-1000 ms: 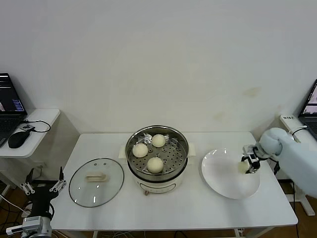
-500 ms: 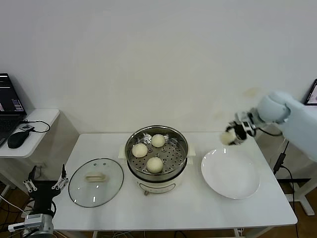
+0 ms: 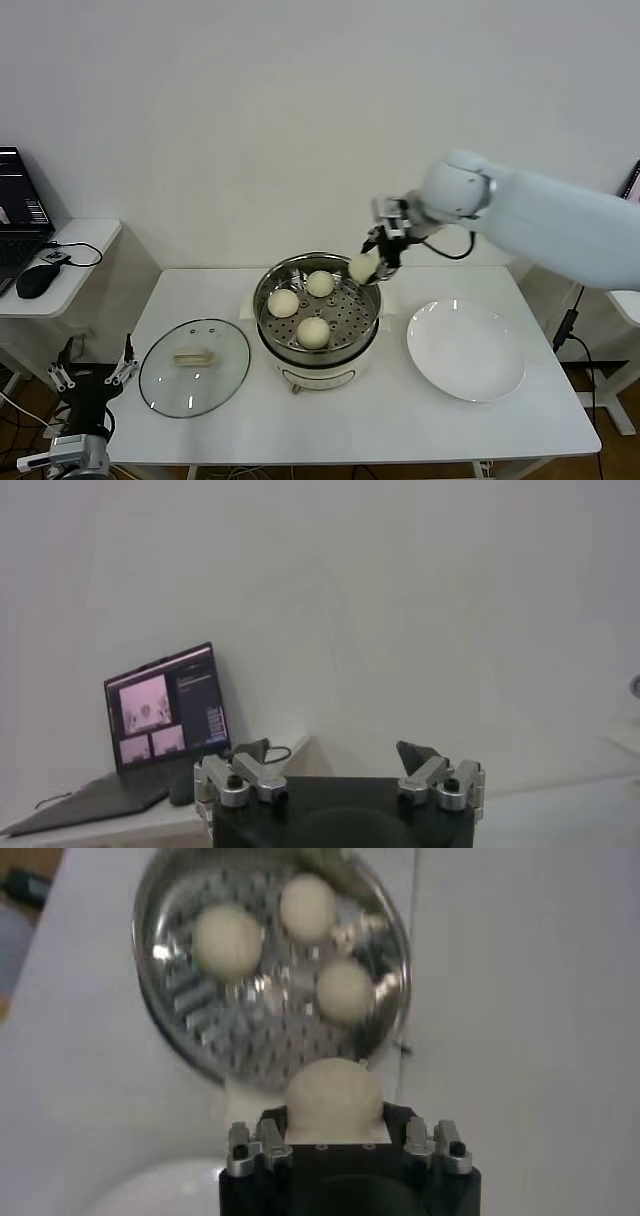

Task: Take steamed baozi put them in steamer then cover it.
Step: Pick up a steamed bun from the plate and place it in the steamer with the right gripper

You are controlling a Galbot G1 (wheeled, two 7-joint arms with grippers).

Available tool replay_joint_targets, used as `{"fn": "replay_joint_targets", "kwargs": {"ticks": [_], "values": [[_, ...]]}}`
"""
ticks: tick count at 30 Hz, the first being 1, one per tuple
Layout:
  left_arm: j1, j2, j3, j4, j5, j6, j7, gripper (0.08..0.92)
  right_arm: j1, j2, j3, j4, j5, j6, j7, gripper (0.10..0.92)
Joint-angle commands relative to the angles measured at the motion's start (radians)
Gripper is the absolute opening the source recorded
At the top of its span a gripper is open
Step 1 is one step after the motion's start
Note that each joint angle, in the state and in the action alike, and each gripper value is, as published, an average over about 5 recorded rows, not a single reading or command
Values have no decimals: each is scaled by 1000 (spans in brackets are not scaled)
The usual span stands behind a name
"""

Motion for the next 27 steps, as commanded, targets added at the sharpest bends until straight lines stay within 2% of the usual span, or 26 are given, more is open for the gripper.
{"fn": "replay_joint_targets", "kwargs": {"ticks": [1,9,27], "values": [[0,-3,-3,7,-3,-3,-1,823,-66,158,-92,-62,124,-160,126,611],[-5,-5,-1,8,-2,-3,-1,823,-184,169,-47,-140,55,-160,143,611],[-11,-7,-3,13,-2,-4,-1,823,-223,157,5,-159,-15,-160,169,612]]}}
